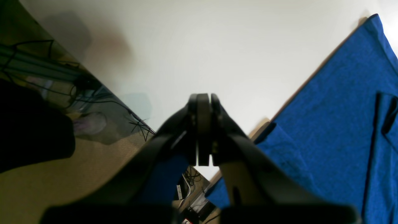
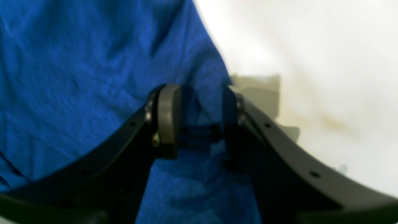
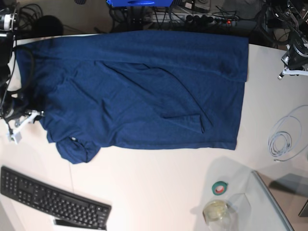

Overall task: Layout the t-shirt on the table in an organized manner, then fold the t-shirt properly
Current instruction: 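Move the right gripper to the shirt side edge near the sleeve, then grasp the shirt side edge with the left gripper near the shoulder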

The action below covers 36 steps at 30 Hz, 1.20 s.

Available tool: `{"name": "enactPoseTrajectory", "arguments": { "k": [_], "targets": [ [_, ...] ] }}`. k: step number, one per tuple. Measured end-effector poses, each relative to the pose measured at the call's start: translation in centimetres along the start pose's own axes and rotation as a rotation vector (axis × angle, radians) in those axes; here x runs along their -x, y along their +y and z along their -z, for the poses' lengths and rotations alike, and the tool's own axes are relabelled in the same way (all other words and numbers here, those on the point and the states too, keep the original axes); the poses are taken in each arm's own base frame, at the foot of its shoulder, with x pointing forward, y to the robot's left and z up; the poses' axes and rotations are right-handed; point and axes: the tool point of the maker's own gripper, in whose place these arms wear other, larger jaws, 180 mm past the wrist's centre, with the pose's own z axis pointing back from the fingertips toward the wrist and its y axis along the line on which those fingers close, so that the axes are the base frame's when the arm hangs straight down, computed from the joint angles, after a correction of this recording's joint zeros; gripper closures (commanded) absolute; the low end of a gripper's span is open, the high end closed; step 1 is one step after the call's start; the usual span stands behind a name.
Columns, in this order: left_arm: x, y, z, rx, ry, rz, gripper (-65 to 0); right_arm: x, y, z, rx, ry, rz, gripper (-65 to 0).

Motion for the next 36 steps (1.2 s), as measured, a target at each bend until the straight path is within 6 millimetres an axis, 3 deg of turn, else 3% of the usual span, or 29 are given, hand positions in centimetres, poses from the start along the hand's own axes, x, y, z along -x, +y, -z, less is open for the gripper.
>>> {"name": "enactPoseTrajectory", "arguments": {
  "k": [13,15,19,22,26,28,30,36],
  "targets": [
    [0.5,-0.6,0.1,0.012,0.008,0.006,0.0,0.4,-0.5,0.0,0.009,0.012,0.007,-20.3],
    [1.3,-2.1,0.5,0.038,0.032,0.044,0.0,1.0,-0.9,0.4,0.013,0.024,0.025,-20.3],
    [3.8,-7.1,1.0,0.158,0.096,0.109,0.0,1.6,-1.2,1.0,0.015,0.026,0.049,-20.1],
    [4.8,-9.0,1.2,0.193,0.121,0.155,0.0,1.4,-1.3,1.0,0.016,0.023,0.050,-19.5],
    [7.3,-11.8,2.2,0.254,0.192,0.208,0.0,1.4,-1.2,1.0,0.014,0.024,0.051,-4.8],
    [9.0,-11.9,3.4,0.247,0.253,0.213,0.0,1.4,-1.2,1.0,0.015,0.024,0.051,-2.6],
    [10.0,-10.6,4.4,0.176,0.283,0.245,0.0,1.5,-1.3,1.0,0.016,0.028,0.050,-2.1],
    [9.6,-10.1,5.1,0.129,0.207,0.296,0.0,1.4,-1.6,0.8,0.021,0.023,0.057,-2.0]
  ]
}}
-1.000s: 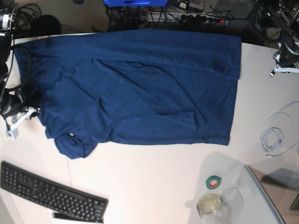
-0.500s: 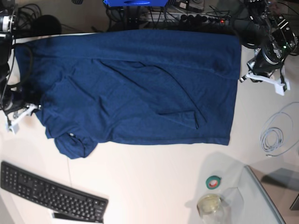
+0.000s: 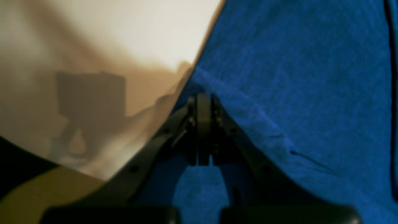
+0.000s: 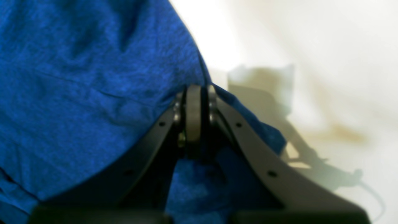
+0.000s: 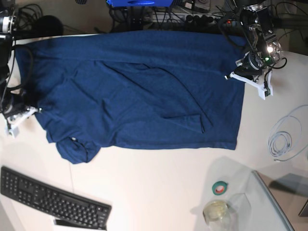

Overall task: Layout the t-shirt on the table in an organized manner, then fold the t-shirt properly
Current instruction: 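Grasp the shirt side edge with the left gripper near the shoulder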

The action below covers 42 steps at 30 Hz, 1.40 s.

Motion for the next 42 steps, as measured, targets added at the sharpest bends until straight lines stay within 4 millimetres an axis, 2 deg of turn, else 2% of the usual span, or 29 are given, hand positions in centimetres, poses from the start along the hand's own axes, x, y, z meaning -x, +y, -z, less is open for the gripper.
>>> {"name": "enactPoseTrajectory", "arguments": {
  "k": [6,13,16,21,24,27,29,33,35,38,42],
  "targets": [
    [-0.5,0.3,0.0,-0.014,-0.008,0.010,0.0,-1.0,-2.2,-1.0,0.038,-0.055,0.109,-2.0],
    [-0.6,0.0,-0.1,-0.003,-0.013,0.002,0.0,-0.4,-1.8,-0.8,0.029,-0.027,0.112,-3.8],
    [-0.7,0.2,-0.1,-0.006,-0.016,-0.004,0.0,-1.0,-1.6,-1.1,0.030,-0.042,0.096,-11.3],
    [-1.0,0.5,-0.2,-0.013,-0.022,-0.004,0.0,-5.6,0.0,-2.8,0.009,-0.160,0.045,-27.5],
    [-1.0,0.5,-0.2,-0.012,-0.023,-0.003,0.0,-7.1,0.0,-2.6,0.012,-0.166,0.056,-30.6],
    [-1.6,0.5,-0.7,-0.012,-0.043,0.002,0.0,-6.2,-1.2,-1.7,0.065,-0.100,0.045,-30.6],
    [-2.1,0.4,-1.0,-0.012,-0.060,0.006,0.0,-5.4,-1.3,-1.1,0.098,-0.059,0.009,-30.6],
    [-2.4,0.4,-1.1,-0.013,-0.067,0.010,0.0,-4.0,2.3,0.5,0.016,-0.007,-0.137,-30.6],
    [-2.7,0.8,-1.2,-0.021,-0.072,0.018,0.0,-3.6,3.4,1.0,0.005,0.003,-0.153,-30.6],
    [-2.9,1.0,-1.2,-0.024,-0.076,0.019,0.0,-4.1,3.2,1.1,0.007,-0.028,-0.150,-30.6],
    [-2.8,1.2,-1.3,-0.027,-0.073,0.024,0.0,-3.6,2.6,2.2,-0.001,-0.023,-0.103,-29.7]
  ]
}}
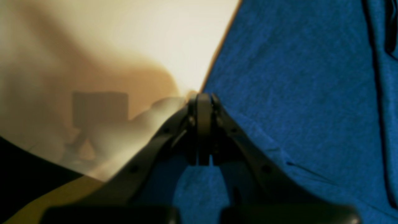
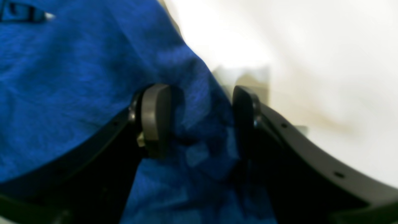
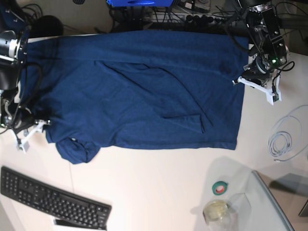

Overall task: Layout the t-shirt on the table in an organized manner, then fold the t-shirt properly
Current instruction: 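Grasp the shirt side edge with the left gripper near the shoulder, then slide the left gripper along the side edge toward the hem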

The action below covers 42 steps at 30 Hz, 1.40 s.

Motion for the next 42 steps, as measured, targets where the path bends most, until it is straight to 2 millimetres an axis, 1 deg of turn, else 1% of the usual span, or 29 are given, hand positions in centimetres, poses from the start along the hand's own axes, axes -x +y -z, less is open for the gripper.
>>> {"name": "enactPoseTrajectory", "arguments": {
  "k": [1,3,5,7,9,11,12,15,17,18,20,22,25,27,29,31,32,33,34,35,37,38,39,41,42],
  "targets": [
    [-0.1,0.3,0.0,-0.004,-0.002,-0.007,0.0,0.0,0.0,0.2,-0.004,-0.012,0.011,-27.8],
    [-0.4,1.5,-0.2,-0.029,-0.012,-0.038,0.0,-0.2,0.1,0.3,-0.006,-0.016,0.014,-23.4],
    [-0.6,2.9,-0.4,-0.058,-0.021,-0.055,0.0,-0.1,0.1,0.3,-0.007,-0.019,0.015,-21.0],
    [-0.6,3.2,-0.5,-0.069,-0.020,-0.056,0.0,-0.1,0.1,0.3,-0.006,-0.018,0.015,-19.4],
    [-0.8,3.1,-0.4,-0.066,-0.023,-0.050,0.0,-0.1,0.1,0.3,-0.007,-0.017,0.015,-11.7],
    [-1.2,3.0,-0.5,-0.058,-0.030,-0.046,0.0,0.0,-0.2,0.2,-0.002,-0.012,0.015,-1.8],
    [-1.3,3.1,-0.5,-0.061,-0.033,-0.047,0.0,0.0,-0.5,0.1,0.005,-0.009,0.012,0.0],
    [-1.3,3.5,-0.5,-0.077,-0.031,-0.035,0.0,-0.3,-1.0,-0.3,0.018,-0.014,0.000,0.0],
    [-1.4,3.3,-0.5,-0.072,-0.032,-0.034,0.0,-1.1,-1.1,-0.9,0.027,-0.044,-0.022,0.0],
    [-1.6,3.1,-0.4,-0.068,-0.036,-0.036,0.0,-1.6,-1.2,-1.3,0.034,-0.058,-0.035,0.0],
    [-2.4,2.9,-0.2,-0.063,-0.045,-0.043,0.0,-1.8,-1.4,-2.0,0.049,-0.046,-0.060,0.0],
    [-2.9,2.9,0.6,-0.059,-0.038,-0.048,0.0,-2.1,-1.2,-2.3,0.050,-0.047,-0.070,0.0],
    [-3.5,2.9,2.3,-0.054,-0.004,-0.077,0.0,-2.3,-1.0,-2.5,0.049,-0.047,-0.076,0.0],
    [-4.8,2.9,3.3,-0.049,0.000,-0.095,0.0,-2.3,-0.8,-2.4,0.046,-0.047,-0.075,0.0],
    [-6.7,2.7,4.0,-0.039,-0.010,-0.111,0.0,-2.2,-0.9,-2.4,0.047,-0.044,-0.075,0.0],
    [-8.9,1.9,4.6,-0.026,-0.025,-0.075,0.0,-2.1,-1.0,-2.4,0.051,-0.040,-0.078,0.0],
    [-9.7,1.1,4.9,-0.015,-0.027,-0.044,-2.3,-2.1,-1.0,-2.4,0.050,-0.042,-0.076,0.0],
    [-10.1,0.3,5.2,-0.005,-0.022,-0.019,-12.2,-2.1,-0.9,-2.4,0.046,-0.044,-0.075,0.0],
    [-10.4,-0.6,5.7,0.011,-0.011,-0.006,-23.9,-2.1,-0.9,-2.4,0.047,-0.041,-0.075,0.0],
    [-10.3,-1.4,6.1,0.022,0.005,0.003,-33.2,-2.1,-0.9,-2.4,0.046,-0.042,-0.075,0.0],
    [-10.2,-3.2,7.0,0.059,0.036,-0.005,-50.8,-2.1,-0.9,-2.4,0.047,-0.042,-0.075,0.0],
    [-10.5,-3.8,7.4,0.070,0.035,0.000,-58.1,-2.1,-1.0,-2.4,0.049,-0.042,-0.076,0.0],
    [-11.2,-4.2,7.9,0.072,0.003,0.002,-63.8,-2.1,-0.9,-2.4,0.046,-0.044,-0.074,0.0],
    [-12.4,-4.7,8.8,0.073,-0.052,0.012,-65.0,-2.1,-1.0,-2.4,0.048,-0.042,-0.075,0.0],
    [-12.3,-4.9,9.4,0.068,-0.050,0.029,-65.0,-2.1,-1.0,-2.4,0.049,-0.041,-0.076,0.0]
  ]
}}
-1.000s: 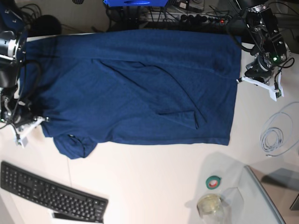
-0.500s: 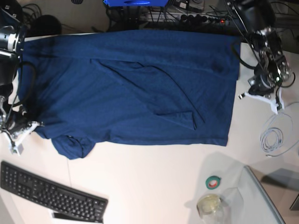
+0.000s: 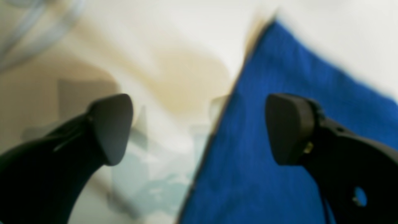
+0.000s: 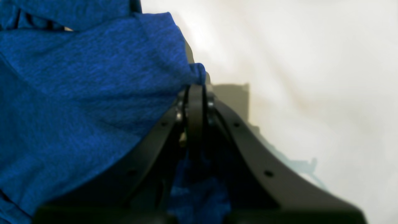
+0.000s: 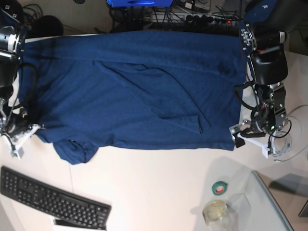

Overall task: Layout the t-shirt on the table in an organized manner, then fold the t-shirt properly
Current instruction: 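Slide the left gripper along the side edge toward the hem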

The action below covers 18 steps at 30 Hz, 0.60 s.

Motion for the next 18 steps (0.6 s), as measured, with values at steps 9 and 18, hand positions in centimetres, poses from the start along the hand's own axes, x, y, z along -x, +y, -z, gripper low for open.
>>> {"name": "enactPoseTrajectory", "arguments": {
  "k": [9,18],
  "targets": [
    [-0.2,-2.3,2.8,0.015,-0.085,0.089,-54.0,0.0,0.0,0.0,-0.001,-0.001,0.001,0.0],
    [-1.2,-3.6,3.6,0.024,-0.119,0.150,-54.1,0.0,0.0,0.0,-0.001,-0.001,0.000,0.0]
  ]
}}
